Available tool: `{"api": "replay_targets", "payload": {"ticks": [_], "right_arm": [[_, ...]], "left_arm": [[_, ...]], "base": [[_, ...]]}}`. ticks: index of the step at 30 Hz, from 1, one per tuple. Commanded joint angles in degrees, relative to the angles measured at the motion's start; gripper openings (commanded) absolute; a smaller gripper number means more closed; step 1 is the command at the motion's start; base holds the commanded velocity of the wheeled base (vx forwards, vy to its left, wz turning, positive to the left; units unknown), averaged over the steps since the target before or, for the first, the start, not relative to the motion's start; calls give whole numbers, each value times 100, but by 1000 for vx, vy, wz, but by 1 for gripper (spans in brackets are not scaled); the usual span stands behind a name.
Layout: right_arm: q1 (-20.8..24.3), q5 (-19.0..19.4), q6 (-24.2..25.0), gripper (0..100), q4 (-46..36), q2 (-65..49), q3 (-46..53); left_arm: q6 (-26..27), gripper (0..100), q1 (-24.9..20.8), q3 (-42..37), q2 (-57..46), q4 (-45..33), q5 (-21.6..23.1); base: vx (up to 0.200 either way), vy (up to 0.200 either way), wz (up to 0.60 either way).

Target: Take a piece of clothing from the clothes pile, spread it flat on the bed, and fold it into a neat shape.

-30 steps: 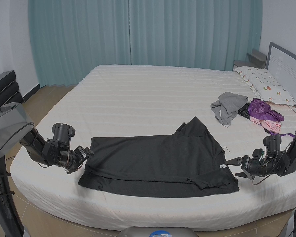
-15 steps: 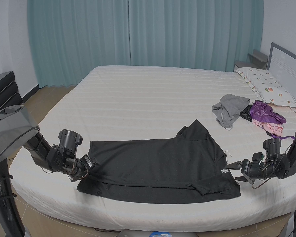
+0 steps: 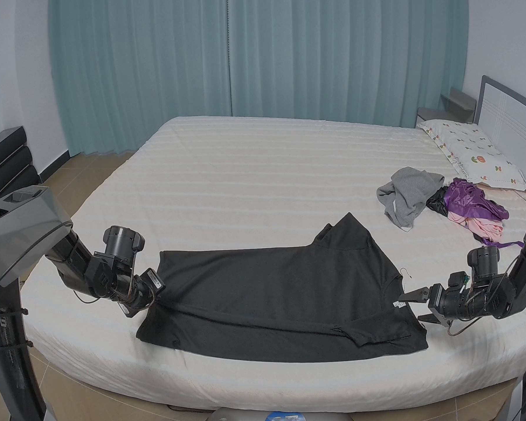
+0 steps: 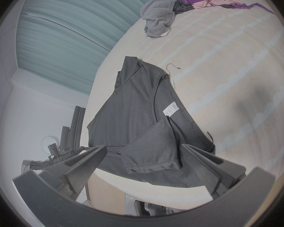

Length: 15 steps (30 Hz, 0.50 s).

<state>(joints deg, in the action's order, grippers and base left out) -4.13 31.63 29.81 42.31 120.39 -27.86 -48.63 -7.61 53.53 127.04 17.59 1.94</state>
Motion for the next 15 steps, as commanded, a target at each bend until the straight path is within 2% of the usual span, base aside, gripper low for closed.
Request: {"api": "replay_targets", "payload": {"ticks": [1, 6, 10, 15], "right_arm": [[18, -17, -19, 100, 75, 89, -62], [150, -35, 8, 100, 400, 239, -80], [202, -70, 16, 100, 875, 503, -141], [202, -210, -1, 100, 840, 608, -396]], "left_arm": [[-288, 0, 181, 281, 67, 7, 8], [-604, 0, 260, 606, 260, -28, 96], [-613, 0, 233, 659, 313, -36, 87], [-595, 0, 216, 650, 260, -300, 96]], "base": [[0, 0, 0], [0, 0, 0], [0, 0, 0], [0, 0, 0]]}}
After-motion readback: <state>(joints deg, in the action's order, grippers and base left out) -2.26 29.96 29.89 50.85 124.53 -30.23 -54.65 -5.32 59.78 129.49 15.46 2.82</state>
